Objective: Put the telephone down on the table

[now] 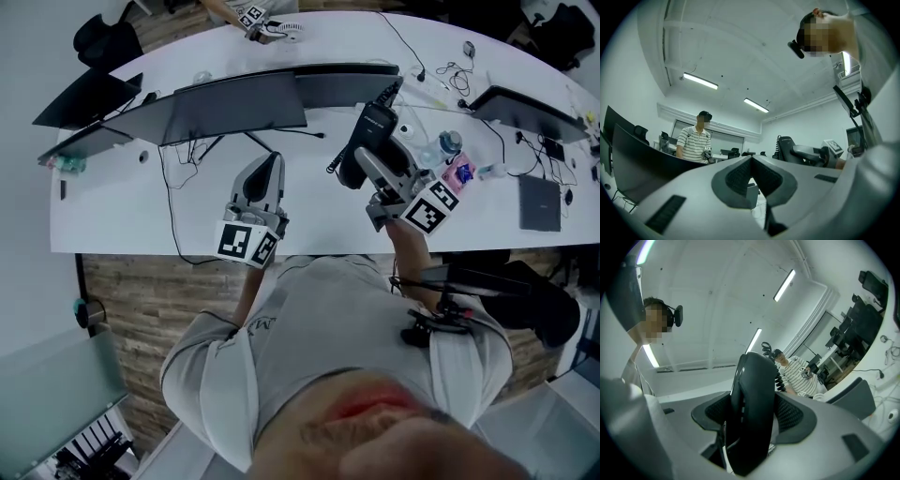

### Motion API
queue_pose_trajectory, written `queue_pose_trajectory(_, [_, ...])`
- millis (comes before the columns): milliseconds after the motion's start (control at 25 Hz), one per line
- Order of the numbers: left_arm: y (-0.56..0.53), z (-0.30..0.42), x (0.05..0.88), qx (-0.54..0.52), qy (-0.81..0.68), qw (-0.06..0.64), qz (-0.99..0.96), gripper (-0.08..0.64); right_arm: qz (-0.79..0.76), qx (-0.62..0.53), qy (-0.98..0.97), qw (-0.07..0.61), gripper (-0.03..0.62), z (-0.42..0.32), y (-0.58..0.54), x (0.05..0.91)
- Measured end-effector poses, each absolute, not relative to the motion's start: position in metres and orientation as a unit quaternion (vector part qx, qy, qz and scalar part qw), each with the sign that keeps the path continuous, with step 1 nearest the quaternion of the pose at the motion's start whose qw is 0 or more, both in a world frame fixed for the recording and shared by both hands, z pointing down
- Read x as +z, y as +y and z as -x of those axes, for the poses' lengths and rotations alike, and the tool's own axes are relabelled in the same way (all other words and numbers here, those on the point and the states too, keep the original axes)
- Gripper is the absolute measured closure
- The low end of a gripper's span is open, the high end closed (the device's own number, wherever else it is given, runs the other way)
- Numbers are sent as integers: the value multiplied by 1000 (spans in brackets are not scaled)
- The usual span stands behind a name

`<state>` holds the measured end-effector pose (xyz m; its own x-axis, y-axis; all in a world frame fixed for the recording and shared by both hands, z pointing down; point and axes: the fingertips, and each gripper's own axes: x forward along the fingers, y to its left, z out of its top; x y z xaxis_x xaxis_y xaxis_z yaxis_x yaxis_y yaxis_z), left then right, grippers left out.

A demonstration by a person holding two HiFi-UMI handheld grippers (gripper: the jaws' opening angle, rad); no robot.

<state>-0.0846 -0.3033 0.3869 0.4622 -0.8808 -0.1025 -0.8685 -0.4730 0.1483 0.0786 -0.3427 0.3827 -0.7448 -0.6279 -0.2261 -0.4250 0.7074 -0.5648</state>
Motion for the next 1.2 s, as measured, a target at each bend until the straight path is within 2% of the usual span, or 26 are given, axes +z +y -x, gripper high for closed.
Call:
queue_pose_trajectory(600, [-300, 94, 376, -92, -505, 16, -858, 551, 283, -268, 896, 214, 293, -70, -345, 382])
queue_pose_trajectory(880, [-303, 127, 385, -99, -521, 27, -848, 551, 254, -314, 897, 181, 293, -16, -361, 418])
queue_pose_trajectory(1200, [-299, 119, 380, -100, -529, 20, -843, 551, 222, -348, 899, 145, 293, 10, -374, 469])
